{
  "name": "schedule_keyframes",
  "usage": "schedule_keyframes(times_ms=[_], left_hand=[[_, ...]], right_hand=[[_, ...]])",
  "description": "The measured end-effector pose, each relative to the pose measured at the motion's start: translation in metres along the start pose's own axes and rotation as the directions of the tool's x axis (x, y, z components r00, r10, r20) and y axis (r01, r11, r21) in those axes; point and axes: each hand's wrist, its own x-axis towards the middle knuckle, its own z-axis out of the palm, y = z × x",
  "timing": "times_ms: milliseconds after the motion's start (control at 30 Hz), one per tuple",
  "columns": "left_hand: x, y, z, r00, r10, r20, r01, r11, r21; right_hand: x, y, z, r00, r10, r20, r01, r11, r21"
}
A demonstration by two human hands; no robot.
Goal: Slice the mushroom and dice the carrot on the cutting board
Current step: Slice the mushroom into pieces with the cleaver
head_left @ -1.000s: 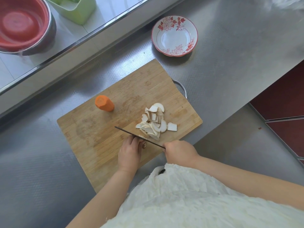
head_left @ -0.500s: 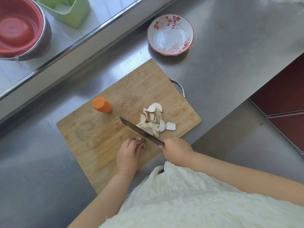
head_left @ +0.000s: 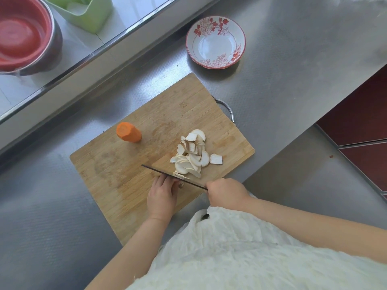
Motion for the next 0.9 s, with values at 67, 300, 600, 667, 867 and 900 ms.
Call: schedule_keyframes(times_ms=[67, 300, 600, 667, 867, 900], left_hand=[[0.000, -0.001, 0.000, 1.000, 0.007, 0.005, -0.007, 1.000, 0.000], [-0.001, -0.001, -0.002, 0.999, 0.013, 0.049, -0.014, 0.999, 0.030], [-0.002, 0.001, 0.000, 1.000, 0.009, 0.010, -0.009, 1.000, 0.006], [-0.002, 0.002, 0.001, 1.000, 0.007, 0.002, -0.007, 1.000, 0.003], [-0.003, 0.000, 0.002, 1.000, 0.000, 0.001, 0.000, 1.000, 0.006], [-0.003, 0.001, 0.001, 1.000, 0.002, 0.002, -0.002, 1.000, 0.005]], right_hand=[[0.001, -0.002, 0.000, 1.000, 0.007, 0.000, -0.007, 1.000, -0.001], [0.014, 0.002, 0.008, 0.998, 0.062, 0.013, -0.063, 0.988, 0.142], [0.002, 0.009, 0.011, 0.998, 0.005, -0.067, 0.004, 0.992, 0.127], [-0.001, 0.008, 0.009, 0.998, -0.010, -0.069, 0.015, 0.997, 0.070], [-0.002, 0.003, 0.007, 0.998, -0.018, -0.052, 0.018, 1.000, 0.012], [0.000, 0.003, 0.007, 0.999, -0.014, -0.047, 0.014, 1.000, 0.007]])
